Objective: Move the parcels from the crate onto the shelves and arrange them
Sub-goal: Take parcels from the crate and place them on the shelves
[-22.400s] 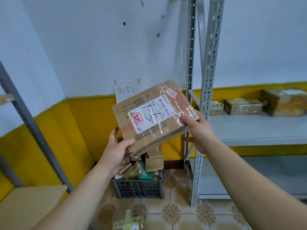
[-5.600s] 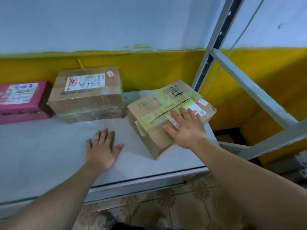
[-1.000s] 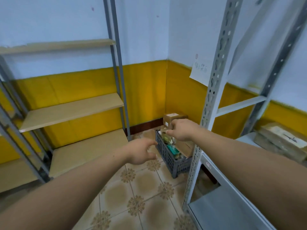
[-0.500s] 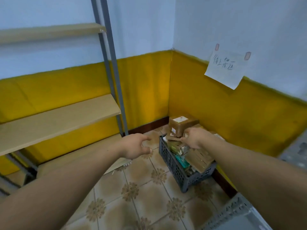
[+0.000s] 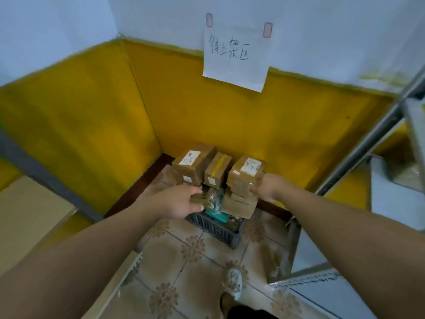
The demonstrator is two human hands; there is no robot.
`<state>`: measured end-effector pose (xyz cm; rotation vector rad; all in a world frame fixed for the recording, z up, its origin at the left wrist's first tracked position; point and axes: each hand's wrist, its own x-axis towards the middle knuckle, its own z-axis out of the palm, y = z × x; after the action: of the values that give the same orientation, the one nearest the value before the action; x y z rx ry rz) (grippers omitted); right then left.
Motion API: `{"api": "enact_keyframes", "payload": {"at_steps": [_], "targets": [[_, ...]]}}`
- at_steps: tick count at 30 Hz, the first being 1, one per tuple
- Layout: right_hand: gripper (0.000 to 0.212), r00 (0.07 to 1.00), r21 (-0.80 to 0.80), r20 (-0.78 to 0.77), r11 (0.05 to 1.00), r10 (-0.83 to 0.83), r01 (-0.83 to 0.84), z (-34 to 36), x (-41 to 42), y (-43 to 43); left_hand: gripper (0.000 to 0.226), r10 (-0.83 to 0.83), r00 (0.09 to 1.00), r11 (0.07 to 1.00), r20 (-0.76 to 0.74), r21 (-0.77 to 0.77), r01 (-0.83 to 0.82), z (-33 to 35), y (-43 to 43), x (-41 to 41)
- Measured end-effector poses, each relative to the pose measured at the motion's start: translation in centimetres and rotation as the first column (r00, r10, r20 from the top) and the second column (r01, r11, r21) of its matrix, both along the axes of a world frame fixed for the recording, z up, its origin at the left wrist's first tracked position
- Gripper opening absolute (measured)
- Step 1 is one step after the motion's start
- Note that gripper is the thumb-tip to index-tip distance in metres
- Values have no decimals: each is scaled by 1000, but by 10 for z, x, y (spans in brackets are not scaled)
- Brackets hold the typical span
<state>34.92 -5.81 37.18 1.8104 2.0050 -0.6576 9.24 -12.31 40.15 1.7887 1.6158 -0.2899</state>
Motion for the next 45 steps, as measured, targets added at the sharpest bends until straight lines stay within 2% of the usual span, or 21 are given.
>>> {"api": "enact_keyframes", "payload": {"at_steps": [6,11,17,23,26,32,33,35,36,38,39,42,43,45], "targets": [[55,989,-40,-65,991,-130,128,-42,16,62,63,-74,995,992,-67,-108,66,-62,99,2],[54,972,-153,-95,968,-216,200,-77,11,99,61,-18,998,984,-53,-180,9,-110,163,-15],[50,874,-203,-168,884,-455,421,-117,-2,130,42,-205,976,955,-70,-231,184,-162,240,-15],[56,668,-237,-270,720,-694,652,-170,-4,161,60,-141,990,959,-18,-249,132,-223,303,10],[59,542,-248,-309,616,-782,748,-208,4,177,65,-170,985,956,-8,-243,163,-250,316,34],[65,420,-225,-369,518,-829,825,-280,24,208,63,-31,982,960,184,-270,81,-303,335,76],[67,364,-248,-402,482,-841,840,-289,27,212,61,7,974,956,228,-286,60,-312,337,79],[65,180,-338,-482,371,-857,865,-304,32,217,52,121,943,948,310,-319,-16,-327,336,85],[57,87,-394,-512,324,-855,860,-310,33,219,47,202,916,934,346,-349,-74,-333,335,88],[43,-43,-508,-551,294,-833,810,-314,33,219,35,350,844,891,406,-424,-165,-342,329,92],[47,-96,-558,-567,295,-818,776,-313,31,219,33,385,818,875,428,-452,-175,-343,326,93],[98,-227,-631,-594,272,-772,726,-309,27,216,38,415,779,867,470,-463,-182,-340,320,95],[102,-257,-640,-610,275,-749,717,-308,26,215,39,427,762,864,486,-469,-185,-337,320,94],[85,-267,-629,-639,291,-721,721,-305,26,212,36,411,758,871,507,-463,-163,-329,322,92]]}}
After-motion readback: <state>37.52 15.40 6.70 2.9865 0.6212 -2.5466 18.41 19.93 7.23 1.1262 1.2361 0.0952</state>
